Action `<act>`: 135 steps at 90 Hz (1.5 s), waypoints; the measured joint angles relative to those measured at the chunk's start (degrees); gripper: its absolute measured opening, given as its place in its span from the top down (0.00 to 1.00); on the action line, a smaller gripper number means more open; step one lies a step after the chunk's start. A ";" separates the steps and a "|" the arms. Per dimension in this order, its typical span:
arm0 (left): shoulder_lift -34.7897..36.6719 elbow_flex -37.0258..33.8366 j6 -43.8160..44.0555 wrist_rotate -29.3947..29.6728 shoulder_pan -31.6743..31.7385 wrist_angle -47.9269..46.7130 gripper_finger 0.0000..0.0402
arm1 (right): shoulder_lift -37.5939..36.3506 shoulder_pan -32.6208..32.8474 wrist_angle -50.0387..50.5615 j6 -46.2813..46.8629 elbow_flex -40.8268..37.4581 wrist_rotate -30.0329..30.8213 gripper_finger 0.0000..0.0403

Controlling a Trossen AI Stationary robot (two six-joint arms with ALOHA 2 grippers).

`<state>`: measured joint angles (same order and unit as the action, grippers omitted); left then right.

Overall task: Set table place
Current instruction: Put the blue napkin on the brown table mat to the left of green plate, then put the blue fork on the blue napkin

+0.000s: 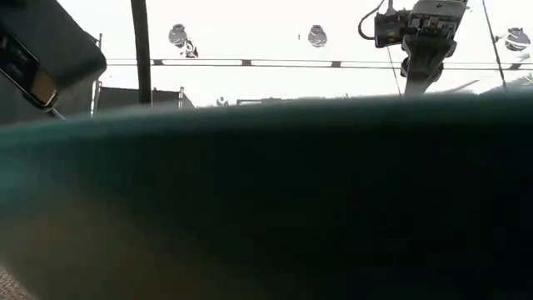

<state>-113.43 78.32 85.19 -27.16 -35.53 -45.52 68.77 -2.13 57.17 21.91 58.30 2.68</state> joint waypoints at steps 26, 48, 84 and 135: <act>0.00 0.00 -1.52 -1.25 0.23 0.02 0.95 | 0.00 0.00 0.00 -0.09 0.00 0.00 0.52; 0.00 0.00 -2.71 -2.51 0.48 -0.88 0.75 | 0.00 -0.02 0.00 -0.12 0.00 0.00 0.52; 0.17 2.48 -13.54 -3.40 5.38 -6.63 0.67 | 0.00 -0.02 0.02 -0.57 0.00 -0.04 0.52; 19.89 7.85 -34.23 50.78 13.47 -15.73 0.67 | -2.72 -8.03 -3.17 -8.53 0.00 -0.11 0.52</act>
<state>-93.53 86.17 50.96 23.63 -22.06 -61.25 66.05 -10.16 54.00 13.38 58.30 2.56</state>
